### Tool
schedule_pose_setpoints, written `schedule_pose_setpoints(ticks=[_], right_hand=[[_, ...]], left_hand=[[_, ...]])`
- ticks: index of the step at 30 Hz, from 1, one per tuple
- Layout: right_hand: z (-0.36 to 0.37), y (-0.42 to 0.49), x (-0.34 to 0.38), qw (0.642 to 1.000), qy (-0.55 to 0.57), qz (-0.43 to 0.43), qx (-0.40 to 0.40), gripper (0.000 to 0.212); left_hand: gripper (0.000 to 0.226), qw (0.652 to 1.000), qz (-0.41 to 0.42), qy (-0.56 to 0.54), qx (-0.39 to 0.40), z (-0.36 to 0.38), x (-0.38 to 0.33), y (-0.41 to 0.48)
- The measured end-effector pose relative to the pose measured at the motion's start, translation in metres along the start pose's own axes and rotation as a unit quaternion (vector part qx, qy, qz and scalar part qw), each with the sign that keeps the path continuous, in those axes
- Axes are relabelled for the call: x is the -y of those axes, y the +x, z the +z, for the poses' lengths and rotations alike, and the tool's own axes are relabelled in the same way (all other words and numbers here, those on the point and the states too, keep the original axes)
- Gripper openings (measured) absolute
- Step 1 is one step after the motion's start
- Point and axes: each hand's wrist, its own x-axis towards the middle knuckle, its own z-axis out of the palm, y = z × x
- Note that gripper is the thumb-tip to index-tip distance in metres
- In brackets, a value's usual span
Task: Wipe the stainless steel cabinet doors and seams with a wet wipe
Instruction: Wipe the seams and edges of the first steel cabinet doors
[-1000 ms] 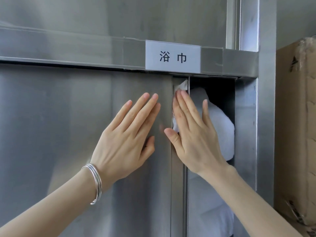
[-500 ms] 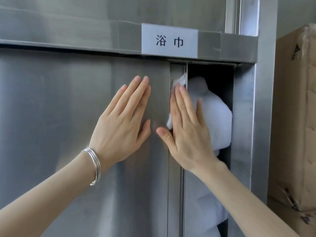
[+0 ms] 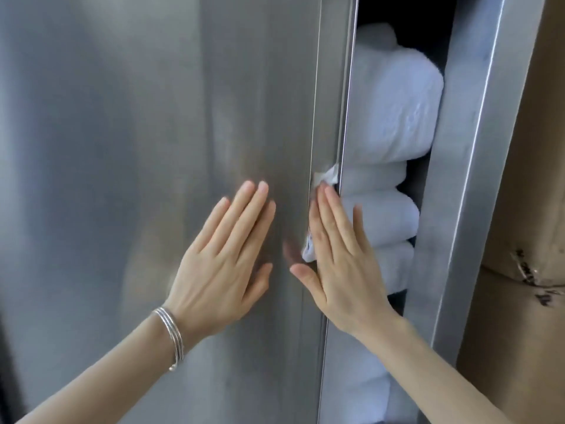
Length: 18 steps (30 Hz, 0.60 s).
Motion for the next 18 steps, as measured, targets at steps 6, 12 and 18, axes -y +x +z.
schedule_pose_setpoints(ticks=[6, 12, 18], right_hand=[[0.02, -0.018, 0.006, 0.998, 0.03, 0.017, -0.044, 0.073], [0.086, -0.14, 0.055, 0.997, 0.042, 0.054, 0.028, 0.072], [0.099, -0.187, 0.07, 0.993, 0.056, 0.07, 0.071, 0.071]], left_hand=[[0.068, 0.999, -0.046, -0.006, 0.017, 0.027, -0.049, -0.076], [0.068, 0.993, -0.113, -0.018, 0.025, 0.032, -0.073, -0.092], [0.07, 0.993, -0.043, 0.005, 0.111, 0.038, -0.088, -0.145]])
